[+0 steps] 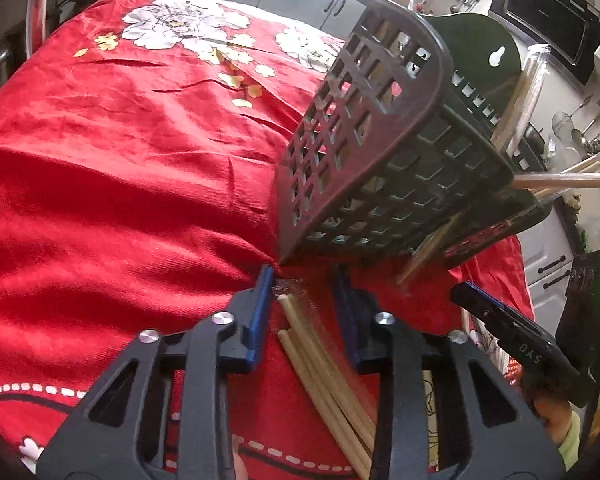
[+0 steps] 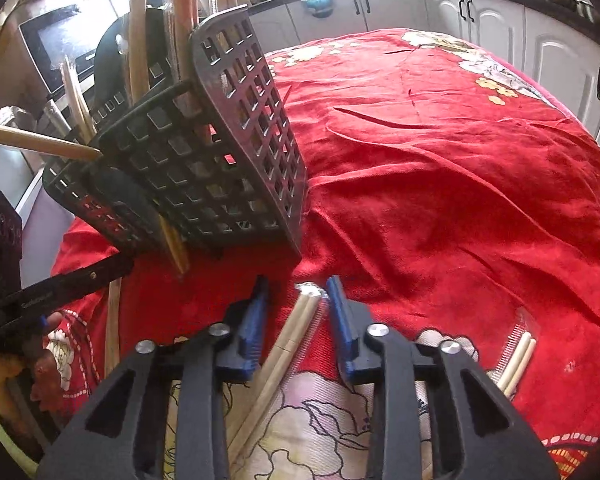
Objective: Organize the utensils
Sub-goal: 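Close the left tool on a wrapped chopstick while the right tool grasps another, then lift the chopsticks with the left tool toward the caddy while the right tool carries its own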
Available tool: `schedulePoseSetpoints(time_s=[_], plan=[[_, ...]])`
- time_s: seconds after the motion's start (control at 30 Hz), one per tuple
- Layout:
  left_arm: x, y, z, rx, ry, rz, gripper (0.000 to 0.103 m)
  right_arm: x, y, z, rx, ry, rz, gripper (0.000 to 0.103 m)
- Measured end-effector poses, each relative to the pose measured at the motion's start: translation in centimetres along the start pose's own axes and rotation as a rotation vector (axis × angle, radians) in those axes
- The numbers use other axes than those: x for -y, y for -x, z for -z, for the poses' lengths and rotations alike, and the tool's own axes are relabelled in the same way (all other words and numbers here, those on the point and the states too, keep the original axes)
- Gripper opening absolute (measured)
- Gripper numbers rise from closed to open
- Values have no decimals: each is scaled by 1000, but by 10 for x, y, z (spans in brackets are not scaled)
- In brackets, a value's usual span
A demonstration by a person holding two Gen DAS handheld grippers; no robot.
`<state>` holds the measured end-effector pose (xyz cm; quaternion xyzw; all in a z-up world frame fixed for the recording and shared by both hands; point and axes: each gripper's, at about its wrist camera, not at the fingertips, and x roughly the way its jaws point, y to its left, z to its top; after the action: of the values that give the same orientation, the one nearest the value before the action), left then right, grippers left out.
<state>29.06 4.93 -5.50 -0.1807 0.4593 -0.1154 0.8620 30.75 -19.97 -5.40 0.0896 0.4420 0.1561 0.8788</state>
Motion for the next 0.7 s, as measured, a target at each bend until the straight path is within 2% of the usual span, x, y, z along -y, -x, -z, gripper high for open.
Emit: schedulePoseSetpoints(time_s=[0.07,0.2,0.7], plan=[[-3,0,-2,0,6,-2,11,0,0,0,1,0,-3,15],[-5,5,-3,10,13,14,4,-3,6,1,17,-1,-18,13],[21,67,2,139,-38,78,3,-37,67,0,140,66,-102,11]])
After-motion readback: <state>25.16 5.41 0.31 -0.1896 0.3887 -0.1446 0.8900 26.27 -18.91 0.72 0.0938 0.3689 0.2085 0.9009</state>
